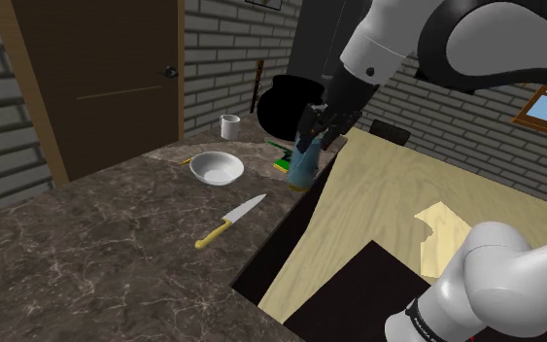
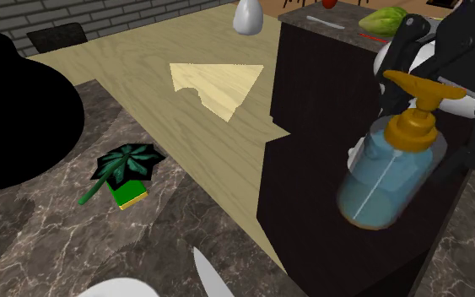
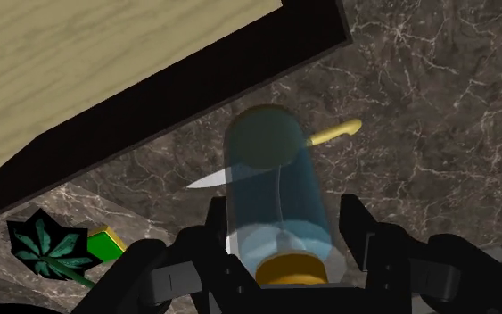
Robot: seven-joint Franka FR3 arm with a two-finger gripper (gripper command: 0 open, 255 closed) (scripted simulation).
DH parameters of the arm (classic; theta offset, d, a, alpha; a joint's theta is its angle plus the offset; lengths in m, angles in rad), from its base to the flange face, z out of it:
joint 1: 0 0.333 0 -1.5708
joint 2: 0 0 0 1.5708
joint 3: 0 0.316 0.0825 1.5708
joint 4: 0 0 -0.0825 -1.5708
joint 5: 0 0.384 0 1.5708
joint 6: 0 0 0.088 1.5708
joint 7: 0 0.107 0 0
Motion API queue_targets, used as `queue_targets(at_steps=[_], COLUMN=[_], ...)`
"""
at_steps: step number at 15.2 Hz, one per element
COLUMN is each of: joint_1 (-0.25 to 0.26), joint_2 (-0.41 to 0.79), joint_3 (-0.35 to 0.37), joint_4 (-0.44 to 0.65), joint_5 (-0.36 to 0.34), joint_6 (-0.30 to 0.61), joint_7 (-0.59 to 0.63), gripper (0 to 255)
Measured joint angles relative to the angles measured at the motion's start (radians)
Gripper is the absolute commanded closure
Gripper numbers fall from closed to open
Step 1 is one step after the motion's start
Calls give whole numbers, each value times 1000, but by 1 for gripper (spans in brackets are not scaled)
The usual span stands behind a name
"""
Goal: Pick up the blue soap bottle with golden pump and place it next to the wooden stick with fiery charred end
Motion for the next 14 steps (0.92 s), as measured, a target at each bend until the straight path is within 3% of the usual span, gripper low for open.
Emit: queue_targets(at_steps=[14], joint_1=[98], joint_2=[-44], joint_3=[281], joint_4=[50], joint_5=[103], joint_6=[-75], joint_7=[328], gripper=[255])
